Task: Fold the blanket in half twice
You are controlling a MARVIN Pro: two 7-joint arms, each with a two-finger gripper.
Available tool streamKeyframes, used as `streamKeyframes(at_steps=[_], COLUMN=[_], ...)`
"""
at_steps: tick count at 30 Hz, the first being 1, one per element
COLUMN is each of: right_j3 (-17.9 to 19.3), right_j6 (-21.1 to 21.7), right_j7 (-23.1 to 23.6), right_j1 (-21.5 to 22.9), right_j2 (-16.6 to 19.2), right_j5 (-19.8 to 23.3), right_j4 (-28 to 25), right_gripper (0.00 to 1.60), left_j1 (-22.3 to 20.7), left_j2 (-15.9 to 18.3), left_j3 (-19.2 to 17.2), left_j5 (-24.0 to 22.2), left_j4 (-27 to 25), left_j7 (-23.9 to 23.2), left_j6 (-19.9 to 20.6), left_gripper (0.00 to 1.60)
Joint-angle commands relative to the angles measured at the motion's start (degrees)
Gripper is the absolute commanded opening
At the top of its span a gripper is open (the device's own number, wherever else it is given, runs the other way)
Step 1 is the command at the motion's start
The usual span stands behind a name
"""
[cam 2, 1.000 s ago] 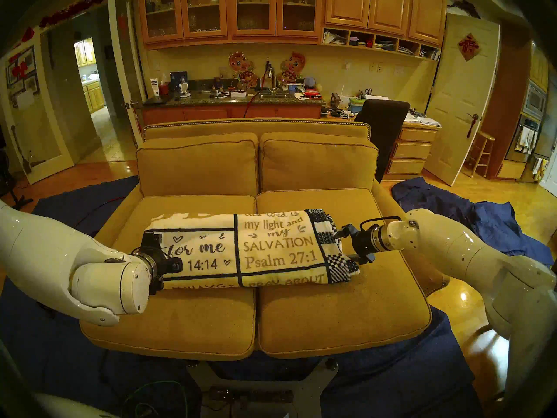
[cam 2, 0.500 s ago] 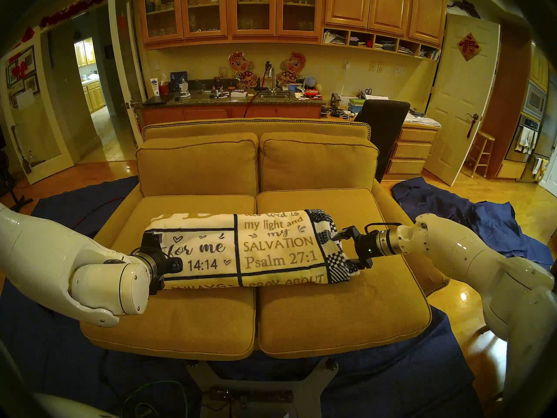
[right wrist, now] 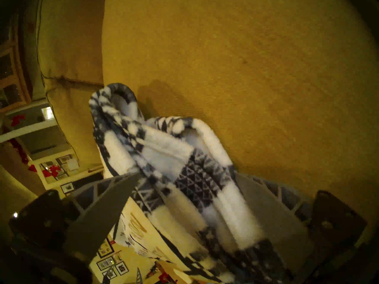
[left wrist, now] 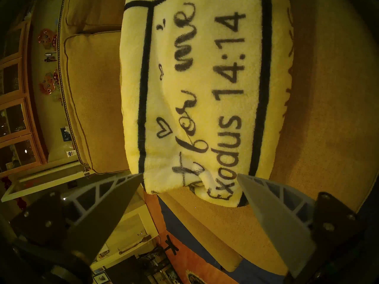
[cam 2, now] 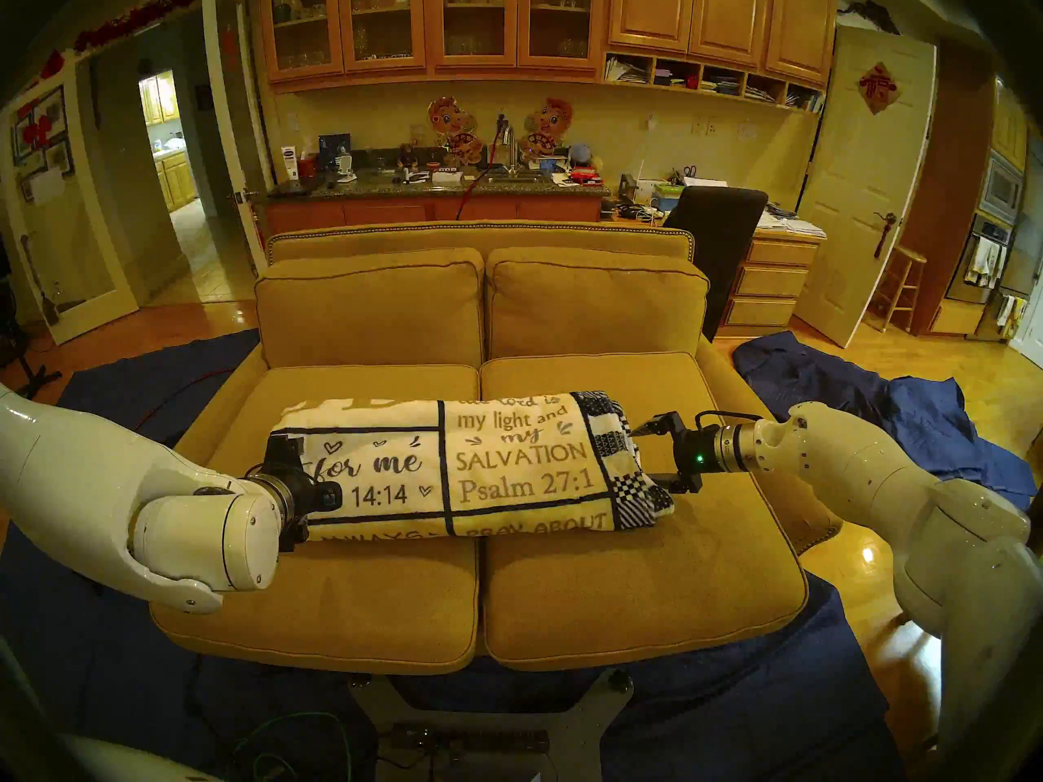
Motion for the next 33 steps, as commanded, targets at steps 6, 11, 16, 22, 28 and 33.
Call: streamKeyframes(at_steps=[6, 11, 16, 22, 28, 33], right_j3=[1.28, 0.88, 0.09, -0.43, -0.37, -0.29], right_j6=[1.80, 2.74, 3.23, 2.95, 2.48, 0.66], right_j7=[5.26, 6.25, 7.25, 9.43, 10.96, 11.62], right_j1=[-0.26, -0.80, -1.95, -3.97, -5.30, -6.32], right_j2=[-1.95, -1.76, -1.50, -0.64, 0.75, 1.40], right_j5=[0.50, -0.03, -1.25, -3.26, -3.85, -4.53], right_j4=[0.55, 0.75, -0.15, -3.88, -8.71, -12.29], right_gripper=[1.60, 1.60, 1.60, 1.60, 1.60, 1.60], left_j1=[-0.07, 0.04, 0.13, 0.24, 0.46, 0.38], left_j2=[0.07, 0.18, 0.25, 0.32, 0.31, 0.39], left_j3=[-0.66, -0.75, -0.83, -0.90, -0.94, -0.99], left_j5=[0.79, 0.97, 1.08, 1.15, 0.87, 1.23], left_j4=[0.05, 0.06, 0.07, 0.07, 0.04, 0.08], left_j7=[5.94, 5.92, 5.90, 5.96, 6.77, 6.10], left_j6=[0.02, 0.02, 0.02, 0.02, 0.02, 0.02], left_gripper=[1.60, 1.60, 1.60, 1.60, 1.60, 1.60])
